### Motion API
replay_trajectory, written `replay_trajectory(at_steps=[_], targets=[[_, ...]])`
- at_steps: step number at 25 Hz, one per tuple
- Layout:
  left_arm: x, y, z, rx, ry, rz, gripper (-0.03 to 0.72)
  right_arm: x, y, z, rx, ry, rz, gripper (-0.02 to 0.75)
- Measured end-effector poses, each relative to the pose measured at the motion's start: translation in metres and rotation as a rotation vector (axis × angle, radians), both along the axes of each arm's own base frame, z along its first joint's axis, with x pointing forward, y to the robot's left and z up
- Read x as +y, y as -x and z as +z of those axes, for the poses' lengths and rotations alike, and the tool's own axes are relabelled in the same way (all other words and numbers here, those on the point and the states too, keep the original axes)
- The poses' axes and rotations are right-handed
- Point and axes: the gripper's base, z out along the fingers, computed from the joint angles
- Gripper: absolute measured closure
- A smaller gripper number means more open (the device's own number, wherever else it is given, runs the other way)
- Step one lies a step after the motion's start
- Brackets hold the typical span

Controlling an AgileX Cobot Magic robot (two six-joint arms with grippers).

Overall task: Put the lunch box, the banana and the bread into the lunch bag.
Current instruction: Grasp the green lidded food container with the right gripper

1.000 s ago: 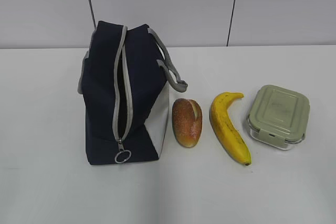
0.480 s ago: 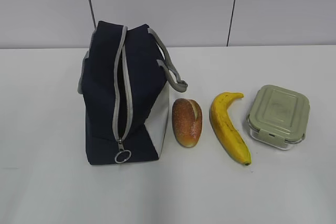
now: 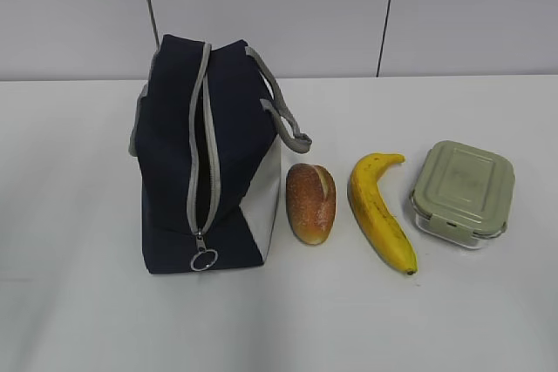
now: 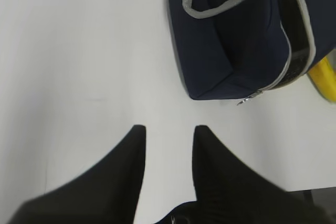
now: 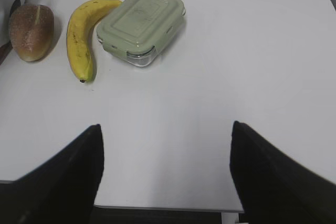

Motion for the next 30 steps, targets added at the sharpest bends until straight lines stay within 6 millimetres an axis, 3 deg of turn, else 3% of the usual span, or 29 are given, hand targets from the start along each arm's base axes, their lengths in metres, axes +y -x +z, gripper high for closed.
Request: replay_trajectory(at_steps=[16, 24, 30], targets=[[-0.040, -0.113, 0.003, 0.240, 0.049, -0.142, 0.437, 0.000, 0.000, 0.000, 0.000, 0.000, 0.000, 0.169], [-0.056, -0.168, -0.001, 0.294, 0.050, -0.161, 0.305, 0.000, 0.000, 0.000, 0.000, 0.000, 0.000, 0.169], [-0.068, -0.203, -0.005, 0.329, 0.099, -0.170, 0.285, 0.000, 0.000, 0.000, 0.000, 0.000, 0.000, 0.168]])
